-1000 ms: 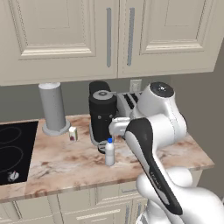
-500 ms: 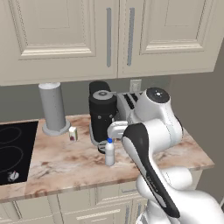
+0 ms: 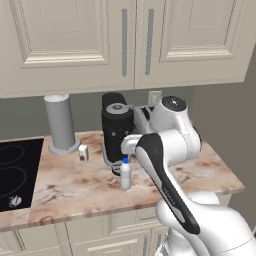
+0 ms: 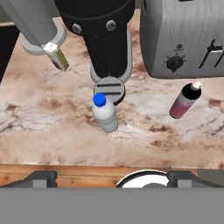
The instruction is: Move the drinks to the dining counter.
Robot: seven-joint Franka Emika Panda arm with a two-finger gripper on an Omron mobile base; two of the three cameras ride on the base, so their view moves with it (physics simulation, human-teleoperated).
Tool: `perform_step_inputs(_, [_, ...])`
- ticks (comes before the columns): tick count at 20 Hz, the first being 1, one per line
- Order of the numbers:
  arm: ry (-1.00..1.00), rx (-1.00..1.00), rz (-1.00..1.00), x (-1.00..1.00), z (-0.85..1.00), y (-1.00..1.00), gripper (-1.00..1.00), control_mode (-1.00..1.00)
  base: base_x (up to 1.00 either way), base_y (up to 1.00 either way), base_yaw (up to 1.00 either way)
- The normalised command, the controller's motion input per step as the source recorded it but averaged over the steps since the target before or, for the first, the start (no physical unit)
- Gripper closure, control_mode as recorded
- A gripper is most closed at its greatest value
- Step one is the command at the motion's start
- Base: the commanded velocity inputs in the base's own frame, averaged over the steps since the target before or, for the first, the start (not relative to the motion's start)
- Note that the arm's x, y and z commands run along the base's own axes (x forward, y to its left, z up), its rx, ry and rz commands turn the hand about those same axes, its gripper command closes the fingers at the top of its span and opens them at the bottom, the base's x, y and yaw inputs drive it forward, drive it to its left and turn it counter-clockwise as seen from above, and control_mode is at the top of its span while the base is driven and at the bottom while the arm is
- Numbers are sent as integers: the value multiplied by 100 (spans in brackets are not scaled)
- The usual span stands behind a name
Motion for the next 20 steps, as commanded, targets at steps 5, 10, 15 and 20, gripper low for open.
perform_step_inputs(5, [2,0,0,21,-14,6,-100,-100,0,0,0])
perform_step_inputs(10, [2,0,0,17,-23,8,-100,-100,0,0,0])
perform_step_inputs(15, [5,0,0,23,-28,7,-100,-100,0,0,0])
perform_step_inputs(20, [6,0,0,24,-25,5,-100,-100,0,0,0])
